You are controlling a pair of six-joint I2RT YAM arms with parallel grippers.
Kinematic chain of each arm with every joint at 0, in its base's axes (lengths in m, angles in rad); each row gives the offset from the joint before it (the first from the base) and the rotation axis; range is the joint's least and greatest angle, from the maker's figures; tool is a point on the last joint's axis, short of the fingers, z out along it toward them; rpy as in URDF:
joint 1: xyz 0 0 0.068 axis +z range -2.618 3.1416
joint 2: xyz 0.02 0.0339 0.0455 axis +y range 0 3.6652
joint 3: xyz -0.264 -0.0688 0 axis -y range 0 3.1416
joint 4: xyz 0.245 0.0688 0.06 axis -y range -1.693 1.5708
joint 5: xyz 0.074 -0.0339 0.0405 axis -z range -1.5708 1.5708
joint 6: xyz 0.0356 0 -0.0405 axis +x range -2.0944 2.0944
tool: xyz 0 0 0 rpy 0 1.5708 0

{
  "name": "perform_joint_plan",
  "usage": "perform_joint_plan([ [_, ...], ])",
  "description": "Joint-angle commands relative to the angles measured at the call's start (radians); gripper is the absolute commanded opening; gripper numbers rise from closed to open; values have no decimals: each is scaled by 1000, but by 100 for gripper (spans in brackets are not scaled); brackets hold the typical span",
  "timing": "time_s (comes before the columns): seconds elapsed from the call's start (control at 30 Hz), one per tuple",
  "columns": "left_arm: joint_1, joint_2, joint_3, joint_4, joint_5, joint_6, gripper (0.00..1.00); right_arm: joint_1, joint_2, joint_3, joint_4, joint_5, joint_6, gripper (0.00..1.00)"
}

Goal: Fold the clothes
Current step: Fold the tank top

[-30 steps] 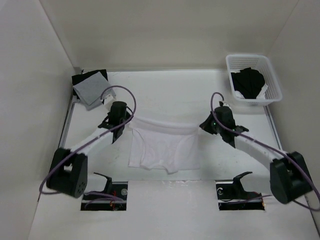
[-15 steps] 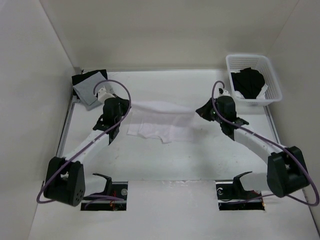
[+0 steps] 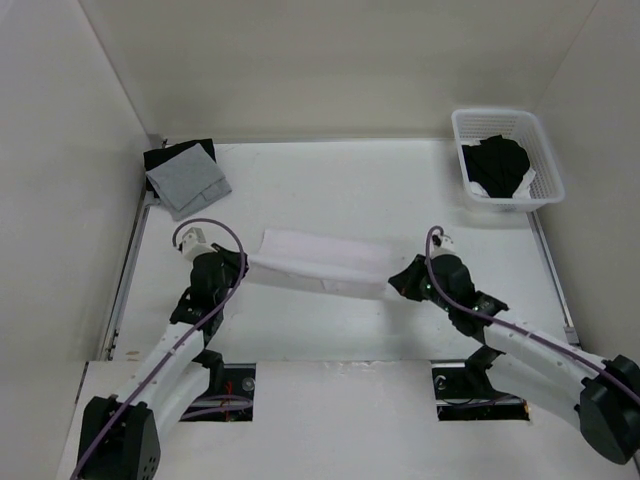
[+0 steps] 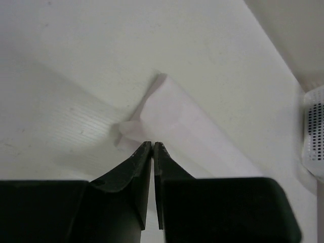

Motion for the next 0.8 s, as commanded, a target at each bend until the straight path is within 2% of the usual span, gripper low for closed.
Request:
perform_joint_plan([
  [0.0, 41, 16, -57, -3, 43, -9, 7, 93, 3, -46, -16, 46, 105, 4],
  [0.07, 71, 42, -67, 7, 64, -21, 11, 153, 20, -64, -27, 85, 161, 9],
  [0.1, 80, 51, -67, 11, 73, -25, 17, 181, 27, -75, -34, 101, 186, 16],
  [0.17, 103, 56, -52, 13, 98, -25, 34, 210, 26, -89, -56, 132, 221, 34],
  [0.2, 104, 42, -46, 8, 98, -26, 38, 216, 17, -92, -62, 143, 226, 40],
  [0.3, 82, -21, -23, 7, 67, -48, 42, 207, -37, -90, -68, 190, 221, 55],
  [0.37, 13, 3, 15, 23, 35, -61, 42, 155, -23, -71, -48, 204, 195, 62],
  [0.5, -206, 180, 97, 108, -44, -54, 40, 37, 136, -21, 72, 120, 131, 63],
  [0.57, -288, 241, 118, 160, -75, -51, 39, -4, 222, -5, 134, 70, 116, 59],
  [0.67, -351, 270, 132, 212, -100, -43, 39, -50, 316, 2, 198, 8, 117, 53],
  [0.77, -362, 266, 133, 220, -103, -35, 39, -64, 403, -1, 290, -75, 131, 51],
])
